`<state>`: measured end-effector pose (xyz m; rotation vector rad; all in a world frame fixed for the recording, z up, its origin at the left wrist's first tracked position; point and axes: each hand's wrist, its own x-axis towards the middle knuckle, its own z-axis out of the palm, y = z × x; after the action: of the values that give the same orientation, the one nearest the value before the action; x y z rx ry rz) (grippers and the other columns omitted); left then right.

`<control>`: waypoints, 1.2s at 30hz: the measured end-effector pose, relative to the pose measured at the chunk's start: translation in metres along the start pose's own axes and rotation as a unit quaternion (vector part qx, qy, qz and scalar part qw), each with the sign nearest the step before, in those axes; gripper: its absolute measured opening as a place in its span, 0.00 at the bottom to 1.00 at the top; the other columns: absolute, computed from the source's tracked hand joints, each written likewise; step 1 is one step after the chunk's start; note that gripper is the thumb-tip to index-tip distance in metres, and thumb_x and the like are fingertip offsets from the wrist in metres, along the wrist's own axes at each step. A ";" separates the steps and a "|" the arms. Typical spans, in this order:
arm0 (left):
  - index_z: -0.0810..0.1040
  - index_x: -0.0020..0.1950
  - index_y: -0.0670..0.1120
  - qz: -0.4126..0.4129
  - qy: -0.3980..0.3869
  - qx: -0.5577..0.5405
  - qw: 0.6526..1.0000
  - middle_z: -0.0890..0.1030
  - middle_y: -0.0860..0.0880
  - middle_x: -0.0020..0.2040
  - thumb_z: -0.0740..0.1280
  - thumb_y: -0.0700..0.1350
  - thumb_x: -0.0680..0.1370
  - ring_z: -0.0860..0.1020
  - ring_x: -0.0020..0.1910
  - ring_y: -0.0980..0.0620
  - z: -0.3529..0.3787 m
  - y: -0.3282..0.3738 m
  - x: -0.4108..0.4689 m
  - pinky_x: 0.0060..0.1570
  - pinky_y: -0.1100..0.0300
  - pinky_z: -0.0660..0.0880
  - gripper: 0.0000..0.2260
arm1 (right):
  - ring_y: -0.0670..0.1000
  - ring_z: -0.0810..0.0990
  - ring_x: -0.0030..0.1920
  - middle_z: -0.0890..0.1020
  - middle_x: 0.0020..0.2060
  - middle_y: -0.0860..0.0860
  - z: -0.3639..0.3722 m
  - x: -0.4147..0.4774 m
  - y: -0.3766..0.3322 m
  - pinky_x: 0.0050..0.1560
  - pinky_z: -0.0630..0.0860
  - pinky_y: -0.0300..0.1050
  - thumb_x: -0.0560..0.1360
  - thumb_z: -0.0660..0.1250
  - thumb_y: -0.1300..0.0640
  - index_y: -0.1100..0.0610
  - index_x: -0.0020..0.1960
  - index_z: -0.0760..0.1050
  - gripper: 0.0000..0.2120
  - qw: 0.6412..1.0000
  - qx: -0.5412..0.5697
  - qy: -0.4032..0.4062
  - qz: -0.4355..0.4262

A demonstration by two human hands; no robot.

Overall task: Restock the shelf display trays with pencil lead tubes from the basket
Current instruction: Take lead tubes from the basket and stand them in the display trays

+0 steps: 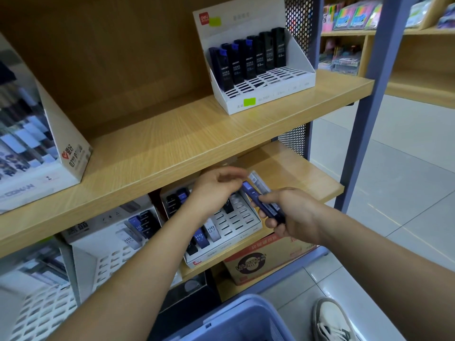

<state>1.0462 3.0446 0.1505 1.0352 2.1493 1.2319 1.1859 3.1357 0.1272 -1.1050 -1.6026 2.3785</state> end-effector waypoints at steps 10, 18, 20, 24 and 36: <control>0.84 0.45 0.46 -0.023 0.098 -0.091 0.991 0.83 0.48 0.36 0.76 0.46 0.70 0.77 0.31 0.57 -0.007 -0.018 -0.016 0.36 0.65 0.76 0.07 | 0.47 0.72 0.28 0.80 0.34 0.55 0.002 -0.003 0.002 0.24 0.66 0.34 0.82 0.60 0.58 0.62 0.60 0.73 0.10 0.998 0.027 -0.046 -0.018; 0.82 0.45 0.48 -0.077 0.082 -0.145 0.983 0.84 0.47 0.41 0.73 0.42 0.73 0.82 0.40 0.52 -0.015 -0.023 -0.008 0.47 0.58 0.78 0.03 | 0.48 0.73 0.28 0.80 0.33 0.54 0.004 -0.001 0.004 0.28 0.67 0.39 0.83 0.59 0.55 0.58 0.57 0.73 0.09 0.997 -0.062 0.041 -0.020; 0.82 0.42 0.52 -0.089 0.158 -0.109 0.977 0.85 0.48 0.44 0.73 0.50 0.73 0.82 0.47 0.48 -0.019 -0.030 0.004 0.56 0.52 0.77 0.03 | 0.47 0.69 0.26 0.76 0.29 0.51 0.001 0.000 0.006 0.25 0.63 0.38 0.83 0.58 0.54 0.58 0.55 0.74 0.10 0.989 -0.117 0.091 -0.027; 0.77 0.63 0.50 -0.157 0.184 0.084 0.967 0.79 0.47 0.60 0.65 0.65 0.73 0.77 0.59 0.44 -0.022 -0.036 0.027 0.63 0.51 0.72 0.25 | 0.46 0.59 0.23 0.66 0.25 0.48 -0.003 0.000 0.001 0.23 0.55 0.37 0.83 0.56 0.48 0.58 0.54 0.75 0.15 0.986 -0.103 0.127 -0.034; 0.79 0.48 0.50 -0.010 0.128 -0.110 0.986 0.81 0.49 0.40 0.67 0.40 0.78 0.78 0.33 0.58 -0.012 -0.019 -0.029 0.40 0.64 0.78 0.05 | 0.57 0.83 0.54 0.83 0.57 0.53 0.009 -0.006 0.001 0.48 0.82 0.52 0.77 0.66 0.48 0.54 0.58 0.81 0.14 0.994 0.036 -0.094 -0.037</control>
<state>1.0484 3.0089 0.1405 0.7972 2.1376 1.6268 1.1855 3.1255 0.1315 -0.8151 -1.5670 2.5347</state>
